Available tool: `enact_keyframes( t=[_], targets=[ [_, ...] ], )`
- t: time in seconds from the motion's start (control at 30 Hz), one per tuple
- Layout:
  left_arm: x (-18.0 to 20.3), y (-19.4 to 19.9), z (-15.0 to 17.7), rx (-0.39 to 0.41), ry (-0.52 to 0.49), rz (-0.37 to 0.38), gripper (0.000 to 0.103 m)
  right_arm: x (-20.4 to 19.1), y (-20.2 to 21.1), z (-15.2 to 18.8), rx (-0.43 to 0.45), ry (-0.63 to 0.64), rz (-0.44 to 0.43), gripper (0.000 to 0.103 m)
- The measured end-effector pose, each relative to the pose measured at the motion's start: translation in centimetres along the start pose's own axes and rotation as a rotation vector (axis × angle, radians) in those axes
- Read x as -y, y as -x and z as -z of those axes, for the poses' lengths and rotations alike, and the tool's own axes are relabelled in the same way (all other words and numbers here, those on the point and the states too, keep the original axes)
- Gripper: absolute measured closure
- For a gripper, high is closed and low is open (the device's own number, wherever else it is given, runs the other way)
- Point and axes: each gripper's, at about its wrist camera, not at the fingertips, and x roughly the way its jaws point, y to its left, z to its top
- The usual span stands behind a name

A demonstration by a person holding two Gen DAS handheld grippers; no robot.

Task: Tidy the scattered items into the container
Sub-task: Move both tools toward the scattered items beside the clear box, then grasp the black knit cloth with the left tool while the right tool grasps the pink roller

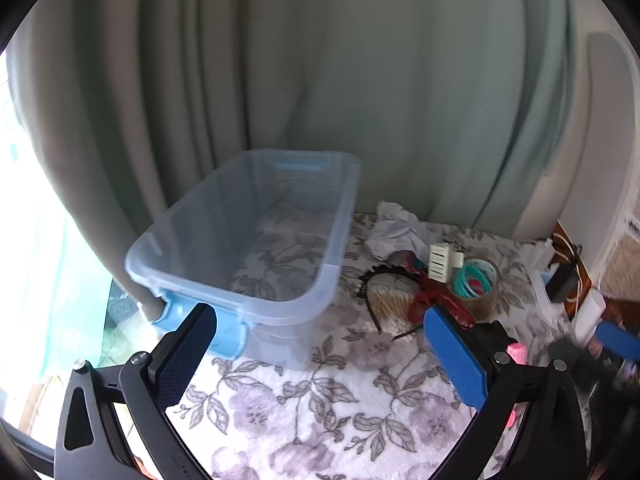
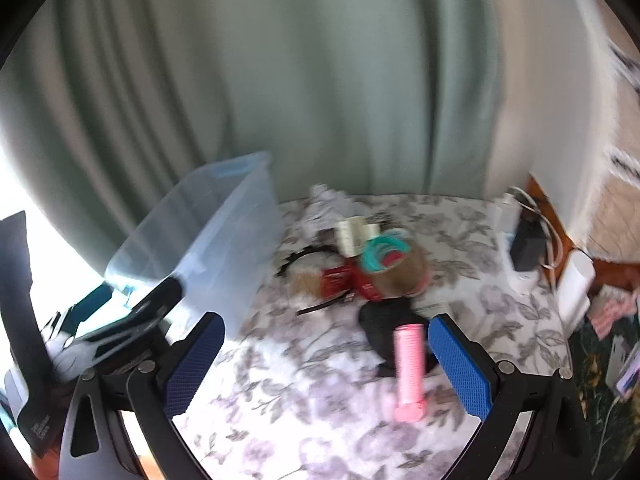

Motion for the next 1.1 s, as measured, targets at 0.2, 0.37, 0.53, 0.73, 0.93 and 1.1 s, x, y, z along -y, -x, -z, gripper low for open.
enact_keyframes(
  t=[0.2,0.37,0.53,0.73,0.93,1.1],
  targets=[
    [4.9,-2.3,1.6,-0.077,-0.085,0.084,0.000,8.1,-2.8,1.5,-0.065,-0.133,0.159,0.000],
    [9.3,-5.4,3.5,-0.157,-0.153,0.147,0.000,11.5,-5.8,3.6,-0.168,-0.158,0.169,0.000],
    [10.2,-8.8,4.3,-0.221,-0.127,0.177,0.000,11.8,-6.7,5.2,-0.210,-0.113,0.080,0.007],
    [10.2,-11.4,4.2,-0.287,-0.085,0.265,0.008,10.2,-9.6,7.4,-0.294,-0.057,-0.040,0.036],
    [11.8,-13.2,4.2,-0.345,-0.107,0.361,0.018,10.4,-11.7,9.1,-0.355,-0.083,-0.115,0.062],
    [14.6,-15.1,4.3,-0.396,-0.125,0.451,0.032,12.5,-11.1,9.2,-0.346,-0.104,-0.119,0.072]
  ],
)
